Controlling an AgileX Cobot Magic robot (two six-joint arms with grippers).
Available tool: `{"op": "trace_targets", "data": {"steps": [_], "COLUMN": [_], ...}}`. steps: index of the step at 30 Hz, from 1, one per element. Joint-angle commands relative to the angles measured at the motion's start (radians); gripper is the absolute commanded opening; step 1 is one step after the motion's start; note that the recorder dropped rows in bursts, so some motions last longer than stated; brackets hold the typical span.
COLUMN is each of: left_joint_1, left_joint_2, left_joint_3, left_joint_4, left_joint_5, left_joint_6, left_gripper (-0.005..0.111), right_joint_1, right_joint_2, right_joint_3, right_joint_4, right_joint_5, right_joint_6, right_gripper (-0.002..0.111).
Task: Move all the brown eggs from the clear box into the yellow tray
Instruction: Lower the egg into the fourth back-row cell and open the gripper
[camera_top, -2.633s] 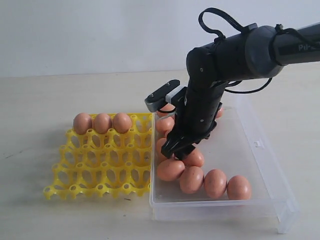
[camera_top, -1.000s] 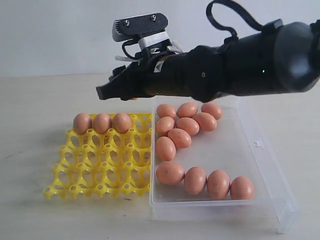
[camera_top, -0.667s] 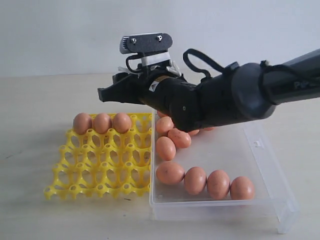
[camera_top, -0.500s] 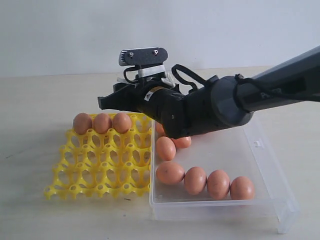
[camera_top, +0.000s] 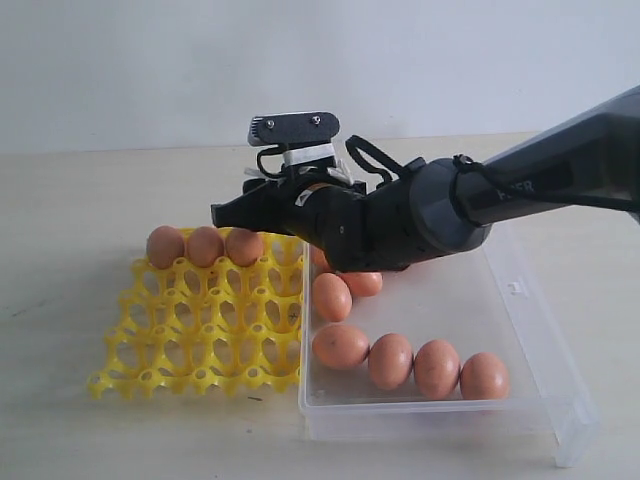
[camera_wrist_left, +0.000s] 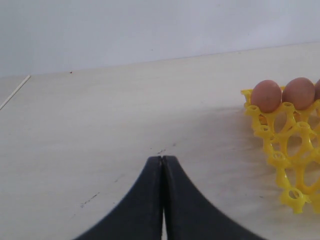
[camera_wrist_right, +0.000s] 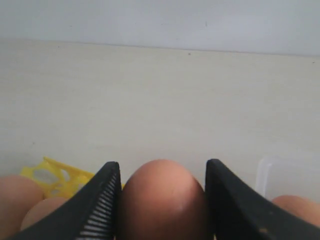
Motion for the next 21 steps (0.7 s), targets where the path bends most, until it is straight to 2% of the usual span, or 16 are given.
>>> {"op": "trace_targets", "data": {"steps": [1, 21], "left_joint_1": [0.001, 0.001], "left_joint_2": [-0.006, -0.006], "left_joint_3": [-0.004, -0.004], "left_joint_4": [-0.003, -0.003], "left_joint_5": [-0.01, -0.01], "left_joint_6": [-0.004, -0.004], "left_gripper": [0.0, 0.0], "right_joint_1": [-0.008, -0.017], "right_joint_2": [0.023, 0.051], "right_joint_3": [-0.005, -0.005], "right_joint_4": [0.011, 0.047], "right_joint_5": [-0.001, 0.011], "right_joint_6": [-0.019, -0.036], "right_gripper": [0.0, 0.0]}}
